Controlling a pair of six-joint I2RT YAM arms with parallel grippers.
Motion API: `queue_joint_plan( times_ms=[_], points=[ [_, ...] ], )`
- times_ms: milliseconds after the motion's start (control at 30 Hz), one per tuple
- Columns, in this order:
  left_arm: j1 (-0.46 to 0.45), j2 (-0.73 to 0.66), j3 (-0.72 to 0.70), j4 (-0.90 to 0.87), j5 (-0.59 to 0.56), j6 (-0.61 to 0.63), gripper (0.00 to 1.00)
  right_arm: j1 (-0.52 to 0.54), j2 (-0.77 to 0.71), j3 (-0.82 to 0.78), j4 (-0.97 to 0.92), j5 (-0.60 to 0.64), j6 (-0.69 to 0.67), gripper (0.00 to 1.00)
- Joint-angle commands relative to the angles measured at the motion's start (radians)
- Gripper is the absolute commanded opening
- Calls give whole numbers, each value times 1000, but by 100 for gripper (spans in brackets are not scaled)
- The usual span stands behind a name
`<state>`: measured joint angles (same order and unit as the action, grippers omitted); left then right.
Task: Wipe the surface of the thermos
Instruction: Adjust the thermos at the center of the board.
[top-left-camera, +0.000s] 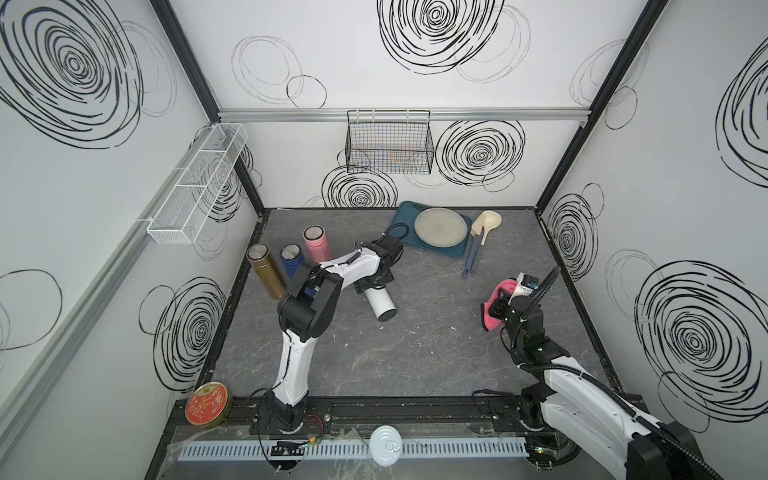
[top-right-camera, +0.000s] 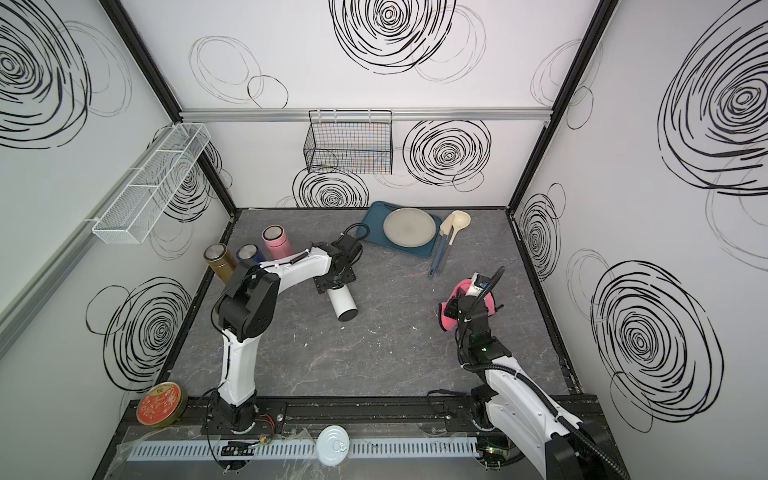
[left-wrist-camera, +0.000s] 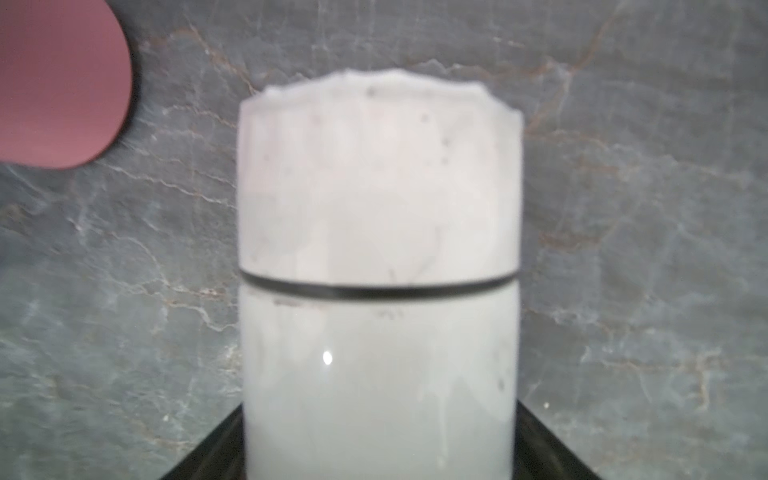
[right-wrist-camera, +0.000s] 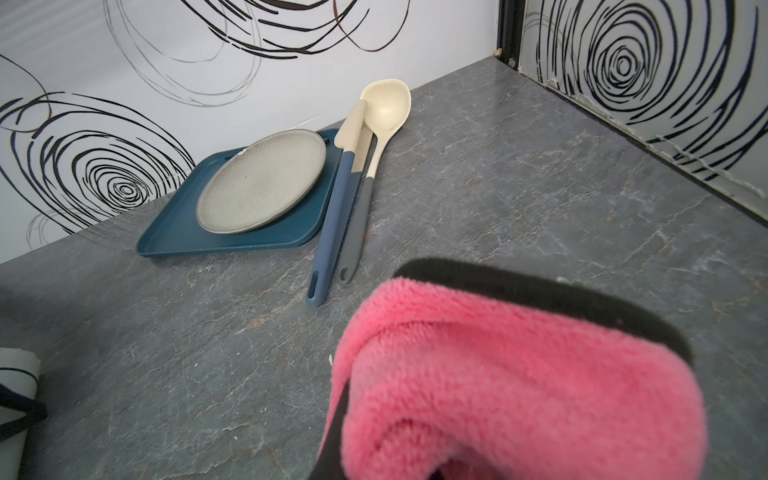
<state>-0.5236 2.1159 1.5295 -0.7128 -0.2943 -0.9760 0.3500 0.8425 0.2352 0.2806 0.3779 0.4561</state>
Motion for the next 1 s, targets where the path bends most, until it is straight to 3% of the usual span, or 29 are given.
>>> queue_joint_plan(
  times_ms=[0, 100, 200, 400, 967],
  points=[
    [16, 36, 35, -21, 44, 2, 99, -3, 0, 32, 8, 0, 10, 0],
    [45, 56, 44, -4, 77, 2, 99, -4, -1, 32, 9, -1, 10, 0],
    [66, 71, 59, -2, 92, -4, 93, -3, -1, 32, 9, -2, 10, 0],
    [85, 119, 143, -56, 66, 8, 93, -3, 1, 35, 9, 0, 10, 0],
    [149, 174, 201, -46, 71, 41, 92, -4, 5, 34, 11, -2, 9, 0]
  ],
)
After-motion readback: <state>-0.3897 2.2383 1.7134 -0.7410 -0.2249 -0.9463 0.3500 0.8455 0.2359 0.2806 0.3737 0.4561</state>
